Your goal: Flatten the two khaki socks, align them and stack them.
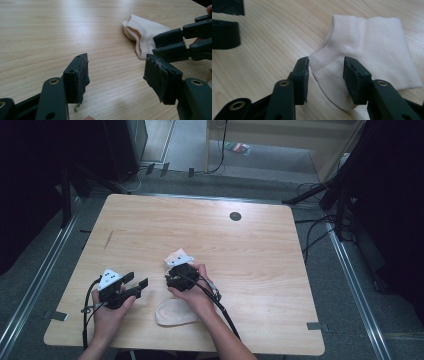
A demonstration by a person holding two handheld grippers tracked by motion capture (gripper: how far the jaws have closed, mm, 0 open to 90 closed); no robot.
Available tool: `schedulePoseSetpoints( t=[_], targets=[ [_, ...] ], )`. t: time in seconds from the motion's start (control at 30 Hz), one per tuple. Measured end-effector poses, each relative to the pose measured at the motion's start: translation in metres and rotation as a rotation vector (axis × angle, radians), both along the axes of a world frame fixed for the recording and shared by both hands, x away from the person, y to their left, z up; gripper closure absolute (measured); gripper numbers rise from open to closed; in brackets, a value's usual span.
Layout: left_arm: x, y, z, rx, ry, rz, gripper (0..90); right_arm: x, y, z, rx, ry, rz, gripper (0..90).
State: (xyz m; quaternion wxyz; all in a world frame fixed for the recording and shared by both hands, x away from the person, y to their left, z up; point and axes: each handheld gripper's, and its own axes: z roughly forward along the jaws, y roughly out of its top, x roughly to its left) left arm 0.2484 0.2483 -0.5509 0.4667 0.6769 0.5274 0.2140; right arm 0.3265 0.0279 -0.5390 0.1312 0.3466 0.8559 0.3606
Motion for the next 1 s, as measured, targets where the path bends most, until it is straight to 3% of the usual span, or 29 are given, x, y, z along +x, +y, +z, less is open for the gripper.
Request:
schedulePoseSetpoints(
  t=[0.07,0.2,0.37,0.4,0.47,0.63,0.73,0.77,0.83,0.87,1.0],
  targets=[
    [0.0,0.0,0.0,0.0,0.004,-0.001,37.0,0.0,0.001,-0.003,-0.019,-0.011,-0.011,66.0],
    [0.001,0.0,0.0,0.0,0.01,0.005,37.7,0.0,0.0,-0.001,-0.052,-0.022,-0.016,87.9],
    [0.001,0.0,0.0,-0.002,0.014,0.0,38.0,0.003,-0.005,0.004,-0.028,0.032,-0.014,89.5],
    [0.002,0.0,0.0,-0.003,0.018,0.0,38.1,0.003,-0.011,0.01,0.057,0.061,-0.022,89.5],
    [0.002,0.0,0.0,-0.005,0.02,0.0,38.3,0.001,-0.018,0.019,0.14,0.082,-0.03,89.4],
    [0.002,0.0,0.0,-0.007,0.018,0.0,38.4,0.0,-0.041,0.04,0.289,0.073,-0.068,89.2],
    [0.002,0.0,0.0,-0.007,0.017,0.0,38.3,0.002,-0.054,0.043,0.327,0.067,-0.105,88.8],
    [0.002,0.0,0.0,-0.003,0.016,-0.002,38.4,0.008,-0.068,0.043,0.338,0.06,-0.152,88.8],
    [0.002,0.0,0.0,-0.003,0.016,-0.002,38.4,0.01,-0.074,0.043,0.35,0.07,-0.164,88.9],
    [0.002,0.0,0.0,-0.003,0.017,-0.002,38.4,0.016,-0.089,0.04,0.394,0.098,-0.208,89.1],
    [0.003,-0.001,0.0,-0.001,0.025,-0.008,38.5,0.024,-0.111,0.036,0.417,0.095,-0.271,88.6]
  ],
)
